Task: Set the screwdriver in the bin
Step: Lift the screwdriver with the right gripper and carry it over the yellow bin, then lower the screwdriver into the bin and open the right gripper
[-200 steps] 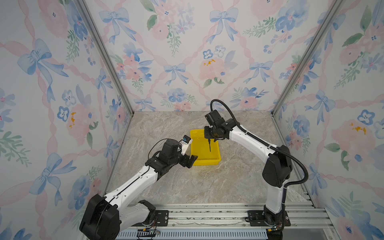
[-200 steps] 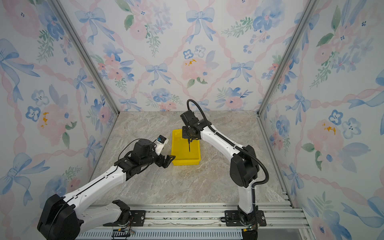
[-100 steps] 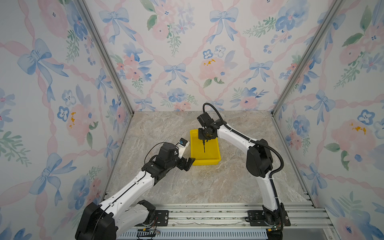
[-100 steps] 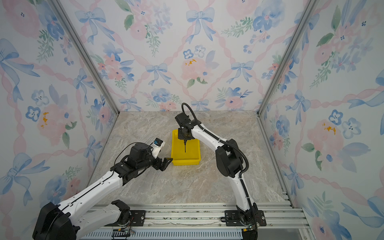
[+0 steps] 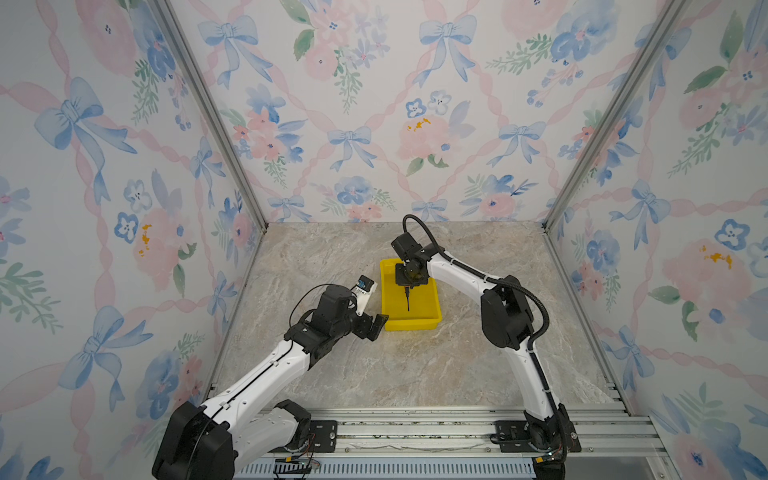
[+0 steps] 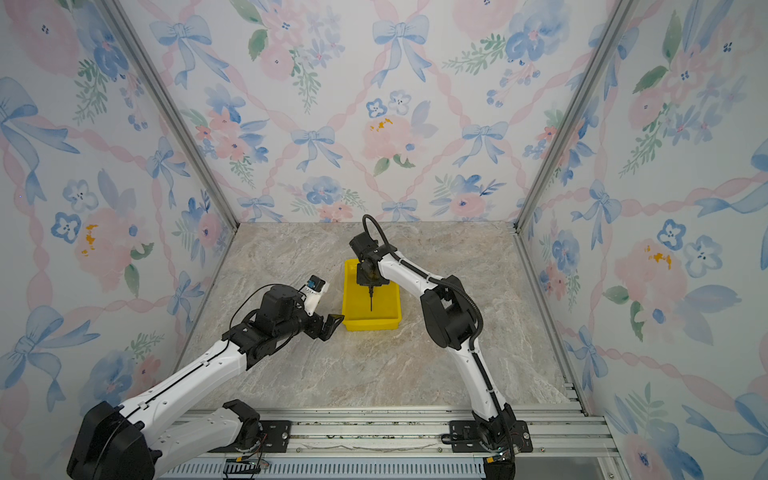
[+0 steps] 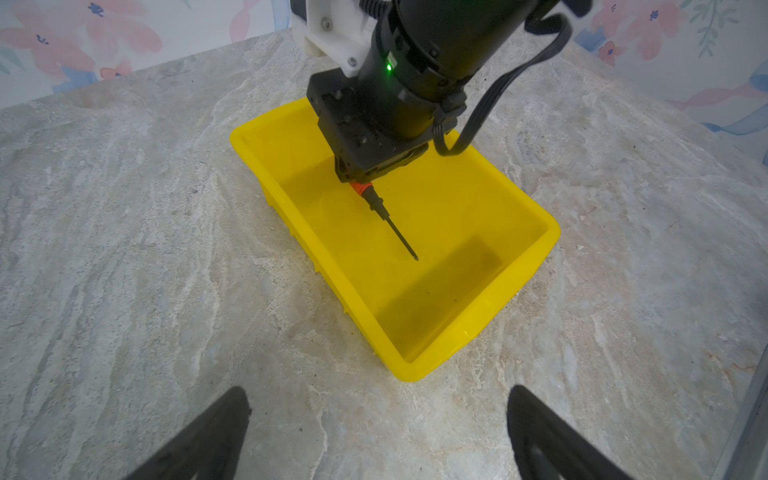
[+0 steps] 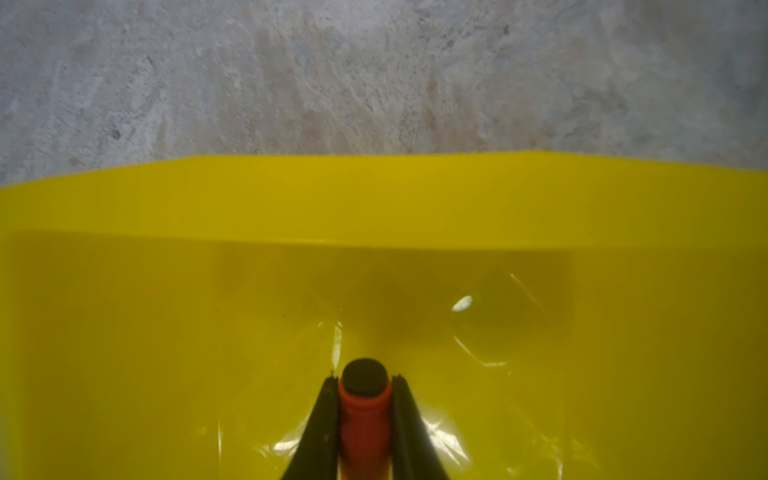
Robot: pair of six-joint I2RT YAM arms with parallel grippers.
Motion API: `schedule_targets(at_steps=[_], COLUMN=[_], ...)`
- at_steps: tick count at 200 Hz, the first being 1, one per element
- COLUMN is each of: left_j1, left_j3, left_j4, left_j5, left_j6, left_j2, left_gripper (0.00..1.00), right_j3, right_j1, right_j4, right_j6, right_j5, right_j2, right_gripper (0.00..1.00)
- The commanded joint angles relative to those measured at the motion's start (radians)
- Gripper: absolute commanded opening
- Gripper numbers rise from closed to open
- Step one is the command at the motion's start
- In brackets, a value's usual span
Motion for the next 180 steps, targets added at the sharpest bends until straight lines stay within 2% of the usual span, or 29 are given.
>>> schedule_targets(at_steps=[1, 96, 180], left_j1=[0.007, 0.007, 0.007], left_j3=[0.0, -0.016, -0.019], left_j4=[0.018, 0.026, 0.027], left_j5=[0.002, 0.001, 0.001], left_j6=[0.005, 0.011, 0.009], left_j2=[0.007, 0.006, -0.024], left_gripper=[0.98, 0.97, 0.98], right_j3=[0.001, -0.019, 0.011], right_j1=[-0.01, -0.007, 0.01], right_j4=[0.01, 0.014, -0.007], right_j6=[0.022, 0.029, 0.025], right_j5=[-0.009, 0.004, 0.042], right_j2=[0.035, 0.064, 0.045], right_gripper=[0.0, 0.05, 0.35])
